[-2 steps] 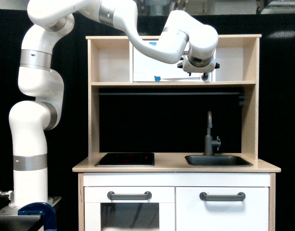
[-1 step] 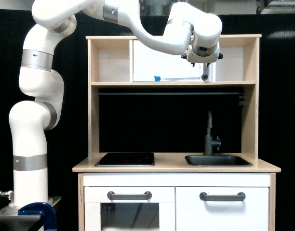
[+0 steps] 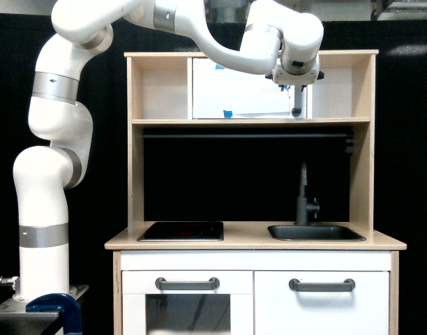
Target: Open the oven door
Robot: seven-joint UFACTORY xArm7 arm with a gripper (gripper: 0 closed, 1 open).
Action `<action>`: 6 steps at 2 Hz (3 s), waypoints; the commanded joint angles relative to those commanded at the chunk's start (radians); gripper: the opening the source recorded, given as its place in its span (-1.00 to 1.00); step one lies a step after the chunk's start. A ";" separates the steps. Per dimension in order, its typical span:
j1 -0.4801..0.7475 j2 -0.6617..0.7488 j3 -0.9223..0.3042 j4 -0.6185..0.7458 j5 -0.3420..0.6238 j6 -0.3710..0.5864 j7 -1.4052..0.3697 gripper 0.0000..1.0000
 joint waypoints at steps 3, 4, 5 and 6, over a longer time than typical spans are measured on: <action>0.052 0.084 0.077 0.115 -0.011 -0.120 0.052 1.00; 0.051 0.104 0.084 0.129 -0.014 -0.128 0.048 1.00; 0.048 0.095 0.097 0.105 -0.010 -0.140 0.034 -1.00; 0.041 0.090 0.106 0.080 -0.007 -0.145 0.015 -1.00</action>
